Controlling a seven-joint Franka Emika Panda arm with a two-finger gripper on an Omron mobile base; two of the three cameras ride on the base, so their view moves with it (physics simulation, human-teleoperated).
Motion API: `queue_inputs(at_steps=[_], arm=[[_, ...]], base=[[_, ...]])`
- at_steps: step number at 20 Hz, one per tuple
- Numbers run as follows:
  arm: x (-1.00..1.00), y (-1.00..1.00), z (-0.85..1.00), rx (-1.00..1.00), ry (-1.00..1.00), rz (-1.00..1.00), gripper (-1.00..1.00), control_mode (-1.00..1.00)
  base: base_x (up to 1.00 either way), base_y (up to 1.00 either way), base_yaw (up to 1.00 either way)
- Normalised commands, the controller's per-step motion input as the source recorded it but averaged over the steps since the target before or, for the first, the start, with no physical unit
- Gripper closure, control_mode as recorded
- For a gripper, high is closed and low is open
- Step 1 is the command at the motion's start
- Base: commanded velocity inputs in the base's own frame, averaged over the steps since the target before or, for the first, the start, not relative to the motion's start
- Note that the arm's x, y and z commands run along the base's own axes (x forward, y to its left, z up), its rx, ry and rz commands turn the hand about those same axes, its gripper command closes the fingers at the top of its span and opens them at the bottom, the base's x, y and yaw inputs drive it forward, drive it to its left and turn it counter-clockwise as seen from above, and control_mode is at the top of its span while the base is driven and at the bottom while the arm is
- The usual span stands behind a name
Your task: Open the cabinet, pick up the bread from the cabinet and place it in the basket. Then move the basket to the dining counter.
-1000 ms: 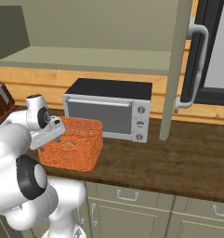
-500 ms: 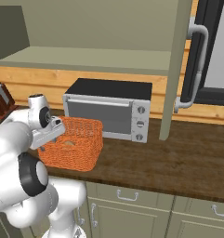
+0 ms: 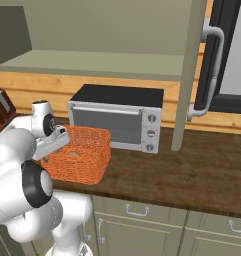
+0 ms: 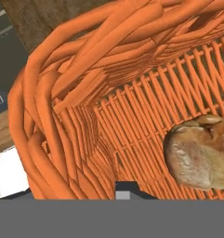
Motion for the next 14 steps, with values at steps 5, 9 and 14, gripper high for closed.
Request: queue_inputs(at_steps=[5,9,14], arm=[[-0.52,-0.13,0.43,-0.01,-0.13,-0.01,1.00,-1.00],[-0.44,-0.02,0.75,-0.08,-0.22,0.00,1.00,-1.00],[-0.37,0.00,0.70,-0.09,-0.22,0.00,1.00,-1.00]], base=[[0.00,0.00,0.00],[0.00,0.00,0.00],[0.00,0.00,0.00]])
